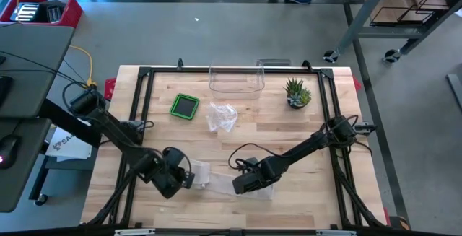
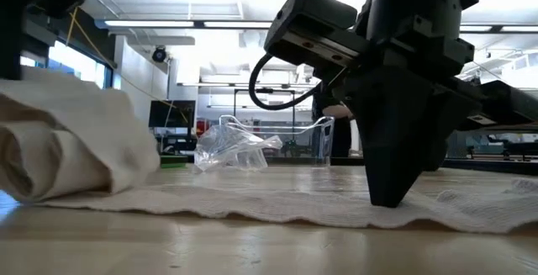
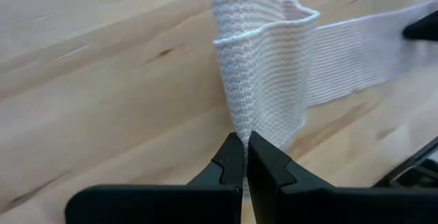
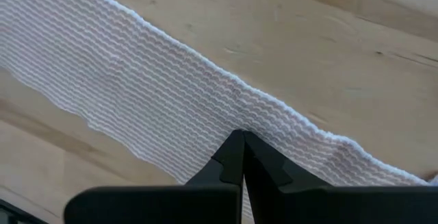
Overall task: Roll bandage
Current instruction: Roll the bandage
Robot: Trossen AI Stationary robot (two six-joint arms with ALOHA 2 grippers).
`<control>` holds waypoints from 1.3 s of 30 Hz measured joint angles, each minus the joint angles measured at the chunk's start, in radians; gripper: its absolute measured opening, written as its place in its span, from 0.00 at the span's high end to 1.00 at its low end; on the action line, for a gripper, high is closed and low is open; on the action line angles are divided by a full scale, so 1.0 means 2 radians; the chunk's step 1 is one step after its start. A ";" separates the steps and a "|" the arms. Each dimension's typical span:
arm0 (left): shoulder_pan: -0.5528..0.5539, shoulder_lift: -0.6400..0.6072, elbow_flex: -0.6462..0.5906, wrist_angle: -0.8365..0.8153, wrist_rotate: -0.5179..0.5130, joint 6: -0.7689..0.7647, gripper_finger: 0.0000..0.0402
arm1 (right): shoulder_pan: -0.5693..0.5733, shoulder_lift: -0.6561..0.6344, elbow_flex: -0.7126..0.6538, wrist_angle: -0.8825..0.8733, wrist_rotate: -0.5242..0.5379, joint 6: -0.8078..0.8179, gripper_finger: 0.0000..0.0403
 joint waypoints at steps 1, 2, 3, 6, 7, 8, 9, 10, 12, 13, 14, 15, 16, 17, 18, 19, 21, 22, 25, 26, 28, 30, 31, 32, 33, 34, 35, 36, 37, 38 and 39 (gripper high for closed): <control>0.007 0.000 0.000 0.007 0.000 0.005 1.00 | 0.000 0.000 0.000 0.000 0.000 0.000 1.00; 0.014 0.000 0.000 0.012 0.000 0.011 1.00 | 0.000 0.000 0.000 0.000 0.000 0.000 1.00; 0.020 0.000 0.000 0.018 0.001 0.020 1.00 | 0.000 0.000 0.000 0.000 0.000 0.000 1.00; 0.035 0.000 0.000 0.030 0.009 0.044 1.00 | 0.000 0.000 0.000 0.000 0.001 0.000 1.00; 0.039 0.000 0.000 0.033 0.011 0.050 1.00 | 0.000 0.000 0.000 0.000 0.001 0.000 1.00; 0.042 0.000 0.000 0.036 0.012 0.055 1.00 | 0.000 0.000 0.000 0.000 0.001 0.000 1.00; 0.044 0.000 0.000 0.040 0.013 0.061 1.00 | 0.000 0.000 0.000 0.000 0.001 0.000 1.00; 0.047 0.000 0.000 0.048 0.013 0.067 1.00 | 0.000 0.000 0.000 0.000 0.002 0.000 1.00; 0.053 0.003 0.000 0.065 0.015 0.086 1.00 | 0.000 0.000 0.000 0.001 0.007 0.000 1.00; 0.057 0.007 0.001 0.073 0.018 0.095 1.00 | -0.001 0.000 0.000 0.001 0.008 0.000 1.00; 0.061 0.012 0.002 0.078 0.025 0.107 1.00 | -0.001 0.000 0.000 0.001 0.008 0.000 1.00; 0.065 0.021 0.004 0.079 0.034 0.117 1.00 | -0.002 0.000 0.000 0.001 0.010 0.000 1.00; 0.070 0.030 0.008 0.081 0.044 0.127 1.00 | -0.003 0.000 0.000 0.001 0.010 0.000 1.00; 0.074 0.041 0.015 0.081 0.053 0.137 1.00 | -0.003 0.000 0.000 0.001 0.010 0.000 1.00; 0.077 0.053 0.023 0.082 0.059 0.148 1.00 | -0.004 0.000 0.000 0.001 0.010 0.000 1.00; 0.080 0.065 0.033 0.082 0.062 0.160 1.00 | -0.004 0.000 0.000 0.001 0.010 0.000 1.00; 0.088 0.087 0.055 0.083 0.063 0.182 1.00 | -0.004 0.000 0.000 0.001 0.011 0.000 1.00; 0.092 0.097 0.067 0.083 0.061 0.191 1.00 | -0.004 0.000 0.000 0.001 0.011 0.000 1.00; 0.104 0.119 0.096 0.102 0.046 0.218 0.99 | -0.004 0.000 0.000 0.001 0.011 0.000 1.00; 0.107 0.125 0.102 0.116 0.042 0.222 0.98 | -0.004 0.000 0.000 0.001 0.011 0.000 1.00; 0.112 0.132 0.107 0.152 0.043 0.228 0.96 | -0.004 0.000 0.000 0.001 0.011 0.000 1.00; 0.116 0.134 0.107 0.188 0.048 0.245 0.93 | -0.004 0.000 0.000 0.001 0.010 -0.002 1.00; 0.118 0.134 0.107 0.195 0.050 0.254 0.91 | -0.004 0.000 0.000 0.000 0.010 0.001 1.00; 0.121 0.134 0.107 0.198 0.053 0.257 0.89 | -0.004 0.000 0.000 0.000 0.010 0.001 1.00; 0.123 0.134 0.108 0.198 0.057 0.258 0.87 | -0.004 0.000 0.000 0.000 0.010 0.002 1.00; 0.124 0.134 0.107 0.195 0.064 0.258 0.84 | -0.004 0.000 0.000 0.000 0.010 0.001 1.00; 0.124 0.134 0.107 0.192 0.071 0.258 0.82 | -0.003 0.000 0.000 0.000 0.010 0.000 1.00; 0.124 0.134 0.107 0.191 0.076 0.258 0.80 | -0.003 0.000 0.000 0.000 0.010 0.000 1.00; 0.124 0.134 0.107 0.191 0.079 0.257 0.77 | -0.003 0.000 0.000 0.000 0.011 0.000 1.00; 0.124 0.134 0.107 0.191 0.081 0.257 0.75 | -0.003 0.000 0.000 0.000 0.010 0.000 1.00; 0.123 0.134 0.106 0.192 0.081 0.253 0.72 | -0.003 0.000 0.000 0.000 0.010 0.000 1.00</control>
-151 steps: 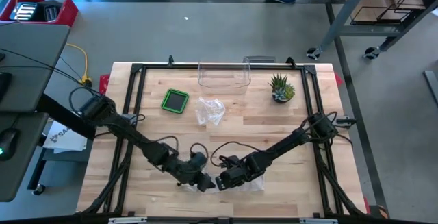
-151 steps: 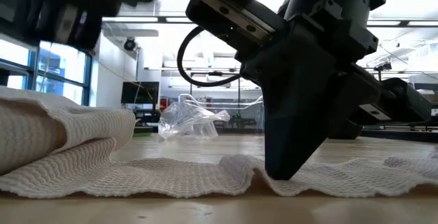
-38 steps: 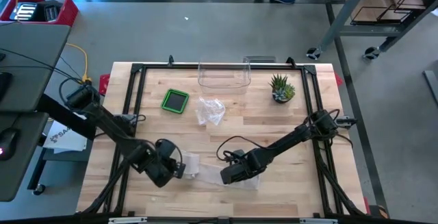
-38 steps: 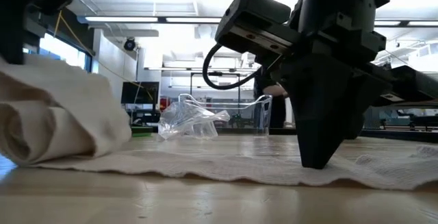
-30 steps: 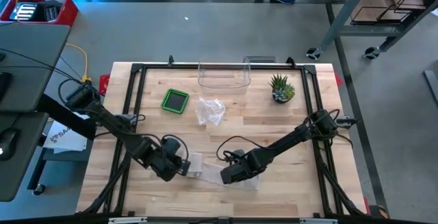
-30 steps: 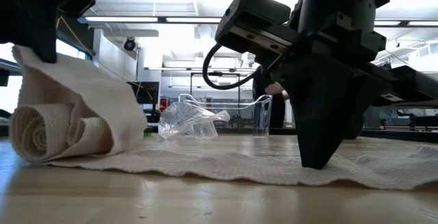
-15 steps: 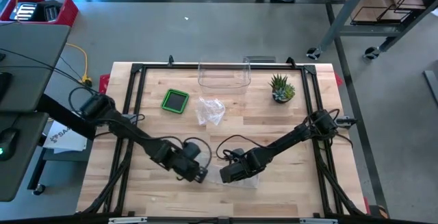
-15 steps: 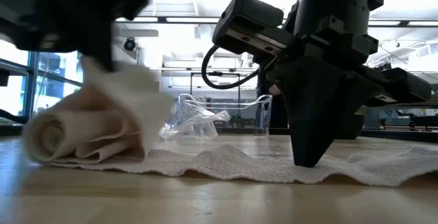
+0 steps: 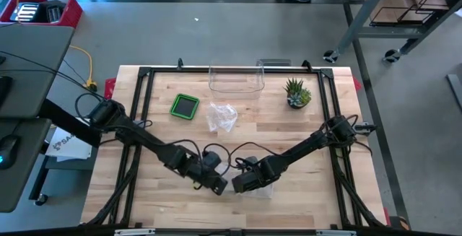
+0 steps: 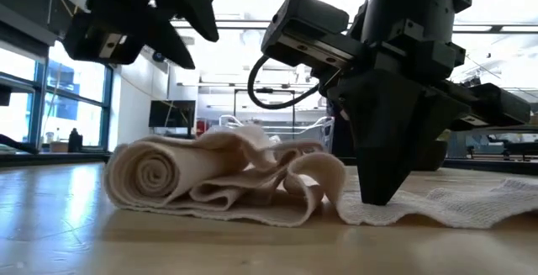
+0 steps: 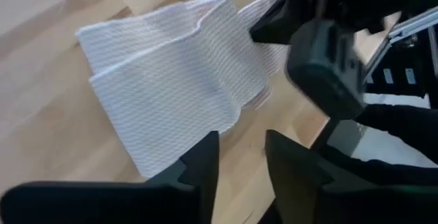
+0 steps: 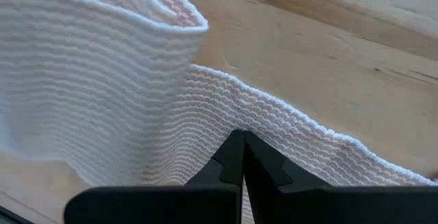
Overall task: Roll bandage
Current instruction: Roll the bandage
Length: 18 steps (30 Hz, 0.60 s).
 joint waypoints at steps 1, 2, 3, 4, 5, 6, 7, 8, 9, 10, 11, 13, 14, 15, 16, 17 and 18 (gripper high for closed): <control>-0.001 0.000 -0.001 -0.001 0.001 -0.004 0.70 | 0.000 0.000 0.000 0.000 0.000 0.000 1.00; -0.001 0.000 -0.001 -0.002 0.001 -0.003 0.68 | 0.000 0.000 0.000 0.000 0.000 0.000 1.00; -0.001 0.000 -0.001 -0.001 0.005 0.001 0.66 | 0.000 0.000 0.000 0.000 0.001 0.000 1.00; -0.001 0.000 -0.001 0.000 0.010 0.005 0.64 | 0.000 0.000 0.000 0.000 0.003 0.000 1.00; -0.001 -0.001 -0.001 -0.002 0.015 0.008 0.62 | 0.001 0.000 0.000 0.000 0.006 0.000 1.00; -0.001 -0.004 -0.001 -0.011 0.017 0.010 0.61 | 0.002 -0.002 0.000 -0.001 0.008 -0.006 1.00; -0.001 -0.009 -0.001 -0.028 0.012 0.012 0.60 | 0.002 -0.005 0.000 -0.005 0.009 -0.016 1.00; -0.001 -0.017 -0.001 -0.048 0.000 0.010 0.59 | 0.002 -0.009 0.000 -0.012 0.010 -0.023 1.00; -0.001 -0.029 -0.001 -0.075 -0.013 0.002 0.59 | 0.002 -0.014 0.000 -0.018 0.011 -0.026 1.00; -0.001 -0.041 -0.001 -0.105 -0.026 -0.007 0.58 | 0.002 -0.020 0.000 -0.023 0.010 -0.028 1.00; -0.001 -0.055 -0.001 -0.134 -0.036 -0.009 0.58 | 0.003 -0.027 0.000 -0.030 0.010 -0.033 1.00; 0.000 -0.081 -0.012 -0.160 -0.050 -0.009 0.58 | 0.003 -0.034 0.001 -0.044 0.008 -0.043 1.00; 0.000 -0.093 -0.023 -0.161 -0.052 -0.009 0.58 | 0.004 -0.035 0.001 -0.046 0.005 -0.048 1.00; 0.000 -0.103 -0.036 -0.153 -0.050 -0.012 0.58 | 0.004 -0.036 0.001 -0.045 0.004 -0.049 1.00; 0.000 -0.111 -0.052 -0.132 -0.046 -0.022 0.58 | 0.004 -0.036 0.001 -0.043 0.002 -0.049 1.00; 0.000 -0.116 -0.069 -0.104 -0.043 -0.036 0.59 | 0.004 -0.037 0.001 -0.040 0.000 -0.049 1.00; 0.000 -0.120 -0.088 -0.071 -0.037 -0.053 0.59 | 0.004 -0.038 0.001 -0.038 -0.001 -0.048 1.00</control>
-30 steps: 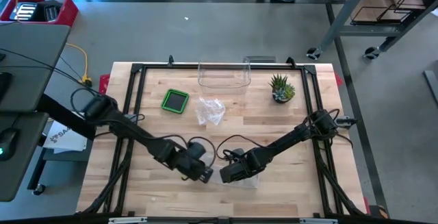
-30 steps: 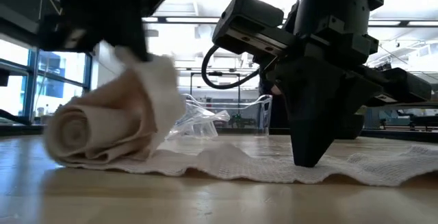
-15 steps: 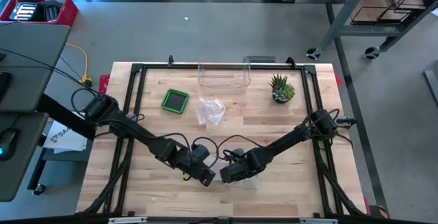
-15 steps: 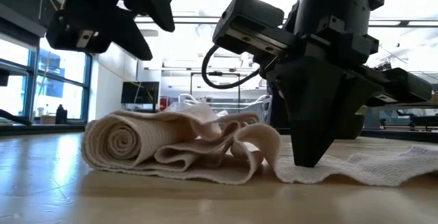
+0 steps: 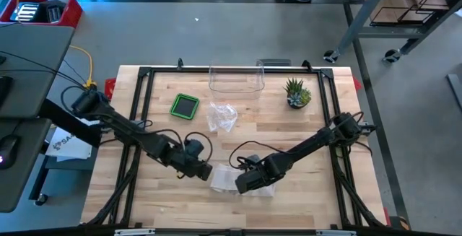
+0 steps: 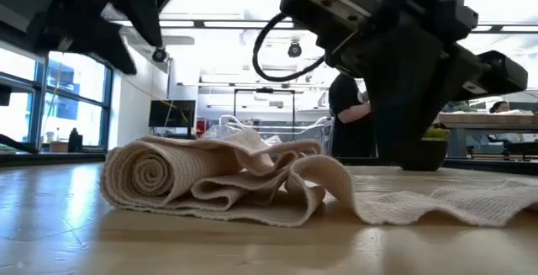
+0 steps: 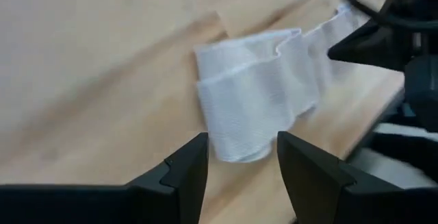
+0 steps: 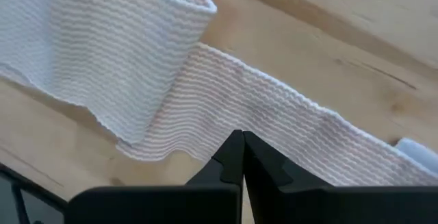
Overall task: Roll bandage
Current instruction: Roll the bandage
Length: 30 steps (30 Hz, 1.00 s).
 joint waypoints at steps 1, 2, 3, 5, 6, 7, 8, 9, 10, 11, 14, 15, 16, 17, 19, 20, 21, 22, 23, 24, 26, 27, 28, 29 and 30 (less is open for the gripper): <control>0.000 -0.001 -0.018 0.032 0.009 -0.016 0.59 | 0.000 0.000 0.000 0.000 -0.002 0.005 1.00; -0.001 -0.001 -0.038 0.068 0.017 -0.034 0.59 | 0.000 0.000 0.000 0.001 -0.002 0.011 1.00; -0.003 -0.001 -0.056 0.103 0.023 -0.053 0.59 | 0.000 0.000 0.000 0.002 0.000 0.013 1.00; -0.005 -0.001 -0.092 0.179 0.030 -0.085 0.59 | 0.000 -0.004 0.000 0.008 0.002 0.013 1.00; -0.005 -0.001 -0.107 0.215 0.029 -0.094 0.59 | 0.000 -0.008 0.000 0.009 0.004 0.013 1.00; -0.005 -0.001 -0.118 0.241 0.026 -0.097 0.59 | -0.001 -0.012 0.000 0.008 0.007 0.013 1.00; -0.006 -0.001 -0.126 0.258 0.023 -0.095 0.59 | -0.001 -0.015 0.000 0.008 0.011 0.013 1.00; -0.006 -0.001 -0.131 0.263 0.023 -0.088 0.59 | -0.002 -0.018 0.000 0.006 0.015 0.012 1.00; -0.006 -0.001 -0.136 0.263 0.027 -0.085 0.59 | -0.004 -0.020 0.000 0.002 0.015 0.009 1.00; -0.006 -0.001 -0.142 0.261 0.034 -0.085 0.59 | -0.006 -0.020 0.000 0.000 0.015 0.009 1.00; -0.002 -0.001 -0.156 0.258 0.042 -0.087 0.59 | -0.011 -0.020 0.000 0.000 0.017 0.008 1.00; 0.001 -0.001 -0.159 0.262 0.046 -0.084 0.59 | -0.013 -0.020 0.000 0.002 0.018 0.008 1.00; 0.004 0.001 -0.163 0.270 0.050 -0.083 0.59 | -0.014 -0.020 0.000 0.003 0.018 0.008 1.00; 0.008 0.006 -0.167 0.281 0.058 -0.081 0.59 | -0.015 -0.020 0.000 0.003 0.018 0.007 1.00; 0.013 0.021 -0.173 0.311 0.074 -0.072 0.59 | -0.017 -0.020 0.000 0.003 0.018 0.002 1.00; 0.015 0.030 -0.174 0.328 0.082 -0.071 0.59 | -0.018 -0.020 0.000 0.003 0.017 -0.001 1.00; 0.018 0.038 -0.173 0.352 0.091 -0.070 0.59 | -0.019 -0.020 0.000 0.003 0.015 -0.003 1.00; 0.019 0.047 -0.172 0.369 0.096 -0.071 0.59 | -0.020 -0.020 0.000 0.003 0.013 -0.004 1.00; 0.020 0.056 -0.172 0.380 0.096 -0.074 0.59 | -0.021 -0.020 0.000 0.003 0.013 -0.004 1.00; 0.023 0.066 -0.172 0.381 0.096 -0.079 0.59 | -0.022 -0.020 0.000 0.003 0.014 -0.003 1.00; 0.029 0.083 -0.173 0.376 0.096 -0.089 0.59 | -0.023 -0.020 0.001 0.005 0.015 -0.003 1.00; 0.031 0.089 -0.173 0.377 0.096 -0.096 0.59 | -0.023 -0.020 0.001 0.006 0.015 -0.003 1.00; 0.032 0.094 -0.173 0.384 0.096 -0.101 0.59 | -0.023 -0.020 0.001 0.007 0.015 -0.003 1.00; 0.033 0.099 -0.173 0.394 0.096 -0.103 0.59 | -0.024 -0.020 0.001 0.007 0.015 -0.003 1.00; 0.033 0.104 -0.173 0.404 0.099 -0.104 0.59 | -0.024 -0.020 0.001 0.007 0.015 -0.003 1.00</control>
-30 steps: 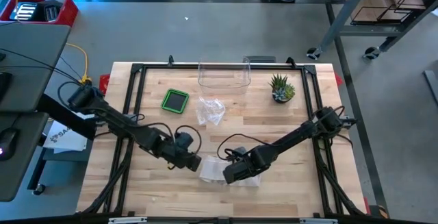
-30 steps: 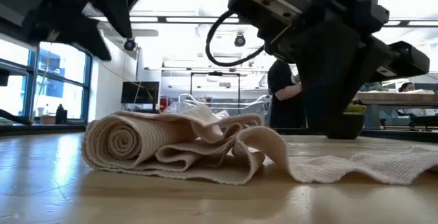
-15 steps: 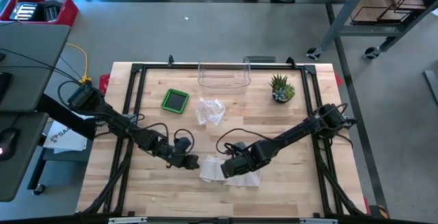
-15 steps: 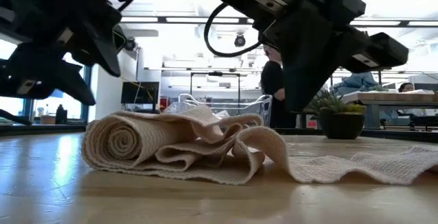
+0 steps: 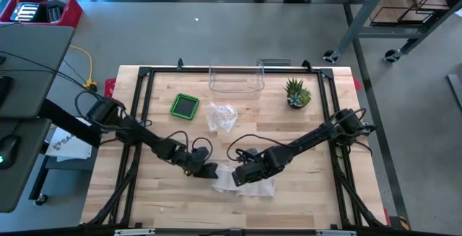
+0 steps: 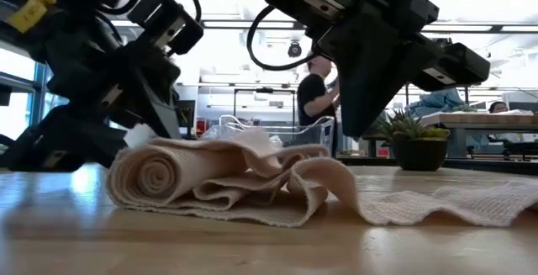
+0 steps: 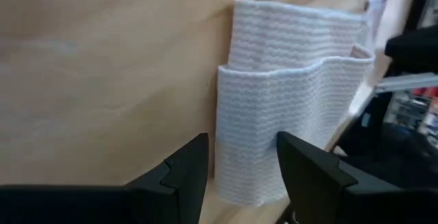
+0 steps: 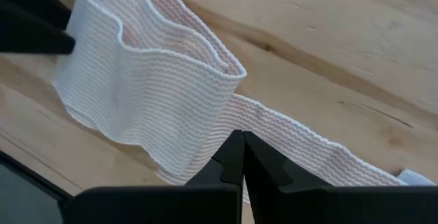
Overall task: Roll bandage
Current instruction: Roll the bandage
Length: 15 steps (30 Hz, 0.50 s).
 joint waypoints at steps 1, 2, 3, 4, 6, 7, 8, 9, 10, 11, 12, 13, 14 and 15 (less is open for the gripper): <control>0.000 0.005 0.000 0.013 0.003 0.000 0.59 | 0.000 0.000 0.000 0.000 0.000 -0.001 1.00; 0.000 0.008 0.000 0.025 0.003 0.000 0.59 | 0.000 0.000 0.000 0.000 0.000 -0.001 1.00; 0.000 0.010 0.000 0.032 0.003 -0.002 0.59 | 0.000 0.000 0.000 0.000 0.000 -0.001 1.00; 0.000 0.012 0.002 0.034 0.003 -0.005 0.59 | 0.000 0.000 0.000 0.001 0.000 -0.001 1.00; 0.000 0.013 0.003 0.032 0.003 -0.006 0.59 | 0.000 0.000 0.000 0.002 0.000 -0.001 1.00; 0.000 0.013 0.003 0.032 0.003 -0.008 0.59 | 0.000 0.000 0.000 0.003 0.000 -0.001 1.00; 0.001 0.013 0.003 0.035 0.003 -0.008 0.59 | 0.000 0.000 0.000 0.004 0.000 -0.001 1.00; 0.002 0.013 0.003 0.041 0.004 -0.006 0.59 | 0.000 0.000 0.000 0.004 0.001 -0.001 1.00; 0.003 0.013 0.003 0.046 0.005 -0.001 0.59 | 0.000 0.000 0.000 0.004 0.001 -0.001 1.00; 0.003 0.013 0.004 0.050 0.007 0.005 0.59 | 0.000 0.000 0.000 0.004 0.001 -0.001 1.00; 0.003 0.013 0.004 0.050 0.007 0.007 0.59 | 0.000 0.000 0.000 0.004 0.002 -0.001 1.00; 0.003 0.013 0.004 0.045 0.005 0.008 0.60 | 0.000 0.000 0.000 0.004 0.002 -0.001 1.00; 0.003 0.013 0.004 0.038 0.004 0.008 0.61 | 0.000 0.000 0.000 0.004 0.002 -0.001 1.00; 0.003 0.013 0.004 0.033 0.003 0.008 0.64 | 0.000 0.000 0.000 0.004 0.002 -0.001 1.00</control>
